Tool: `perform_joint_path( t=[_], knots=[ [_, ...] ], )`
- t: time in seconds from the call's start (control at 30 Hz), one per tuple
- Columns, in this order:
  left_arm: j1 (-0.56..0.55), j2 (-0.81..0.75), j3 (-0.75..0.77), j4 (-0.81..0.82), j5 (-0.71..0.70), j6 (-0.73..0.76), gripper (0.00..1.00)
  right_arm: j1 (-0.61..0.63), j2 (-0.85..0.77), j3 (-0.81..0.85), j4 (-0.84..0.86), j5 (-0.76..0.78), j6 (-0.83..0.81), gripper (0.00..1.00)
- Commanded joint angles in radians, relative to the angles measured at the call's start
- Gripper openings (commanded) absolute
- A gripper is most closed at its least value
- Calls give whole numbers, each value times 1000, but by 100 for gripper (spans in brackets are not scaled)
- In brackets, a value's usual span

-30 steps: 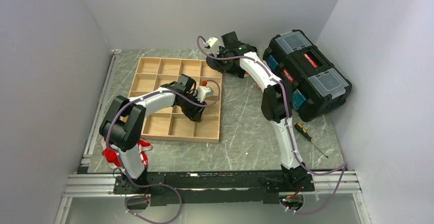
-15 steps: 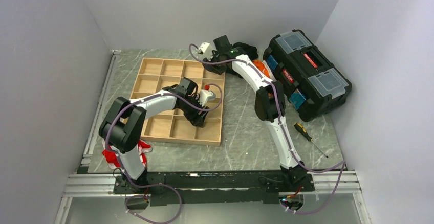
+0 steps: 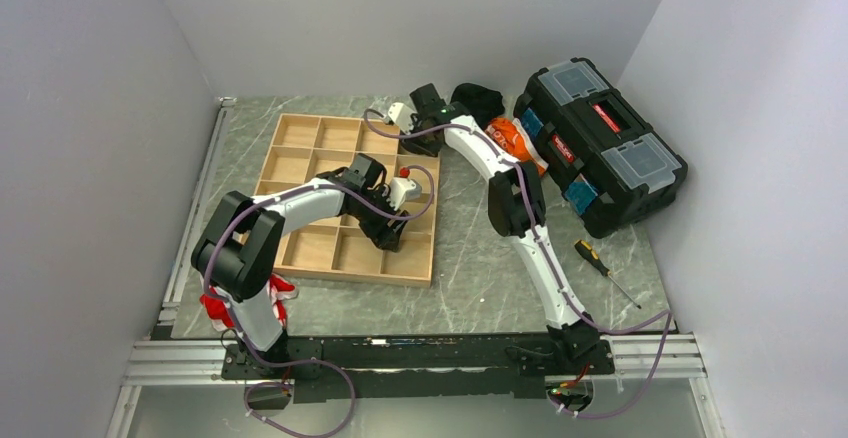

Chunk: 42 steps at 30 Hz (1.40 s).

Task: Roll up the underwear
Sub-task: Place the underwear in the storage box.

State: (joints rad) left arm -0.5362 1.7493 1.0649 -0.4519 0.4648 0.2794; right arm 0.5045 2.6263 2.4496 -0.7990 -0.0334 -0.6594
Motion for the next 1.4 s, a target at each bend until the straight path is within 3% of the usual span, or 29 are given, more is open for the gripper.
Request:
perform_joint_path(
  t=[0.0, 0.73, 1.13, 1.27, 1.37],
  knots=[
    [-21, -35, -18, -42, 88, -3, 68, 6, 18, 67, -46, 57, -67, 0],
    [-19, -94, -43, -19, 108, 16, 65, 21, 127, 81, -134, 105, -242, 1],
    [-12, -99, -35, -23, 99, 16, 64, 18, 72, 52, -66, 52, -163, 33],
    [-8, -96, -31, -22, 85, 12, 64, 15, 42, 39, -52, 39, -126, 51],
    [-5, -92, -28, -23, 86, 10, 63, 10, 8, 20, -34, 20, -94, 55]
  ],
)
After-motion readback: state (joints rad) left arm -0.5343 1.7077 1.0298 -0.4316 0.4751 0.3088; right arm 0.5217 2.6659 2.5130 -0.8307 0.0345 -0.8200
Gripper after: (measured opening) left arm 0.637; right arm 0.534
